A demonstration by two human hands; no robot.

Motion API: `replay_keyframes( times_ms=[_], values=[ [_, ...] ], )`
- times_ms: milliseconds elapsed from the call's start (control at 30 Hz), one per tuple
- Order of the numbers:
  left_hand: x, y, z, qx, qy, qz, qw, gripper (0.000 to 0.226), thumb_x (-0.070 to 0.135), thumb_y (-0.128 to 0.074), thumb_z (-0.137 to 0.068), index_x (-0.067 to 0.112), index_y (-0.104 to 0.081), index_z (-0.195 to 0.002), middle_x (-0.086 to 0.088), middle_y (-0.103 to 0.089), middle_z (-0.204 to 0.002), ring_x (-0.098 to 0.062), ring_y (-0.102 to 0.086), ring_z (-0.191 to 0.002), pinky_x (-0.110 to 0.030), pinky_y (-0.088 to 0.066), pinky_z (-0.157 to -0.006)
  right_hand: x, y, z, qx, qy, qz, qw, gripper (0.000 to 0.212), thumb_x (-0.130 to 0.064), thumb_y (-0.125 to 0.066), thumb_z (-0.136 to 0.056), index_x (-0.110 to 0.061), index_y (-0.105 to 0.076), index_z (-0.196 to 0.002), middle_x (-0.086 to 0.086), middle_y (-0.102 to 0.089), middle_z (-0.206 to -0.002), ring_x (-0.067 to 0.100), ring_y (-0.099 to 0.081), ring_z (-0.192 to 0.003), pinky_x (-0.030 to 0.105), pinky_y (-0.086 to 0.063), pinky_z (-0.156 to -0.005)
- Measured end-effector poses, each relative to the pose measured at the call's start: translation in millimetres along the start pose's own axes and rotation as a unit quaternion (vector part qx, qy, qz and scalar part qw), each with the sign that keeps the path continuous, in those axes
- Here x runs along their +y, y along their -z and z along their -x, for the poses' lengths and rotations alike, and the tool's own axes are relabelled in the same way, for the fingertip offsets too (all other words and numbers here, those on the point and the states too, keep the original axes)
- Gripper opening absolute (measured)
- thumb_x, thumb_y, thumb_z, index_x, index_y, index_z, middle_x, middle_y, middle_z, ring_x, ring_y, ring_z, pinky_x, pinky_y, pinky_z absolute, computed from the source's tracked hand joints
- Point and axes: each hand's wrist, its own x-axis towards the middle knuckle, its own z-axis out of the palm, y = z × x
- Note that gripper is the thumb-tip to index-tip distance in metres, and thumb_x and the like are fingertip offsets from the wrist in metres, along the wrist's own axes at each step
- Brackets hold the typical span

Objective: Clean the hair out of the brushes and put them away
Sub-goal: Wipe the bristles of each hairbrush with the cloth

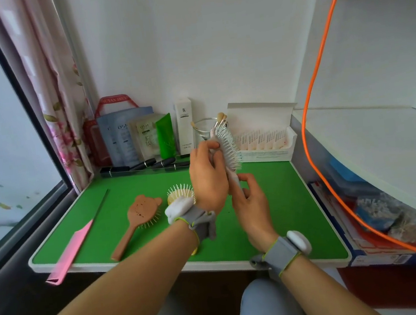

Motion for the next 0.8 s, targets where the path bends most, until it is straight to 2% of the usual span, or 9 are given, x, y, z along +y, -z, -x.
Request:
replay_keyframes(
  times_ms=[133,233,300,367,467,567,700,800],
  values=[
    [5.6,2.5,-17.8,0.019,0.023,0.003,1.000,0.017,0.013,-0.053,-0.094,0.011,-0.063,-0.107,-0.008,-0.053,-0.098,-0.017,-0.051,-0.083,-0.022,-0.039,-0.077,-1.9,1.3,-2.7,-0.002,0.011,0.024,1.000,0.016,-0.050,-0.051,-0.093,-0.034,-0.053,-0.088,-0.010,-0.038,-0.045,0.005,-0.027,-0.039,0.025,-0.020,-0.039],
    [-0.4,1.0,4.3,0.001,0.006,0.010,1.000,0.017,0.010,-0.053,-0.093,0.010,-0.062,-0.108,-0.004,-0.050,-0.099,-0.014,-0.050,-0.084,-0.018,-0.037,-0.076,-1.3,2.0,-1.3,0.003,0.007,0.018,1.000,0.022,-0.052,-0.049,-0.093,-0.031,-0.054,-0.089,-0.007,-0.045,-0.048,0.006,-0.032,-0.039,0.024,-0.023,-0.039],
    [-5.3,0.4,19.8,-0.017,-0.005,0.005,1.000,0.016,0.009,-0.053,-0.093,0.009,-0.062,-0.106,-0.003,-0.049,-0.099,-0.016,-0.050,-0.083,-0.024,-0.041,-0.077,0.8,3.6,1.8,0.002,0.001,0.013,1.000,0.024,-0.052,-0.049,-0.093,-0.029,-0.055,-0.089,-0.009,-0.050,-0.047,0.005,-0.033,-0.037,0.022,-0.024,-0.037],
    [-6.8,2.2,15.3,-0.007,0.001,0.004,1.000,0.014,0.008,-0.053,-0.093,0.010,-0.063,-0.102,-0.003,-0.049,-0.097,-0.018,-0.050,-0.082,-0.027,-0.042,-0.077,4.0,5.4,5.2,-0.002,0.004,0.026,1.000,0.023,-0.051,-0.049,-0.093,-0.029,-0.055,-0.090,-0.008,-0.047,-0.047,0.004,-0.031,-0.037,0.020,-0.022,-0.037],
    [-2.6,4.6,-13.1,0.006,0.050,0.012,0.999,0.014,0.012,-0.053,-0.094,0.012,-0.065,-0.101,-0.011,-0.057,-0.098,-0.025,-0.055,-0.085,-0.034,-0.047,-0.081,7.6,9.1,7.1,-0.008,0.018,0.050,0.999,0.015,-0.045,-0.051,-0.093,-0.030,-0.055,-0.091,-0.007,-0.038,-0.048,0.004,-0.027,-0.039,0.023,-0.020,-0.038],
    [-0.3,4.0,-23.6,-0.001,0.080,0.026,0.996,0.017,0.017,-0.053,-0.094,0.014,-0.065,-0.107,-0.017,-0.060,-0.099,-0.026,-0.056,-0.084,-0.041,-0.049,-0.083,6.3,10.4,3.9,-0.013,0.024,0.052,0.998,0.011,-0.041,-0.053,-0.094,-0.030,-0.055,-0.092,-0.007,-0.038,-0.049,0.005,-0.028,-0.040,0.024,-0.020,-0.038],
    [-0.8,-1.6,13.8,-0.020,0.063,0.052,0.996,0.024,0.016,-0.055,-0.094,0.017,-0.062,-0.117,-0.006,-0.055,-0.106,-0.015,-0.054,-0.089,-0.026,-0.045,-0.085,5.6,11.0,-1.1,0.006,0.018,0.053,0.998,0.018,-0.046,-0.051,-0.094,-0.029,-0.055,-0.090,-0.003,-0.047,-0.053,0.005,-0.030,-0.038,0.020,-0.021,-0.037],
    [-1.0,0.6,7.9,-0.022,0.056,0.039,0.997,0.027,0.015,-0.052,-0.096,0.015,-0.064,-0.120,-0.007,-0.053,-0.104,-0.015,-0.053,-0.092,-0.020,-0.041,-0.085,6.9,10.8,0.0,0.006,0.016,0.062,0.998,0.017,-0.044,-0.052,-0.095,-0.028,-0.056,-0.092,-0.005,-0.044,-0.052,0.004,-0.029,-0.037,0.018,-0.020,-0.037]
  ],
)
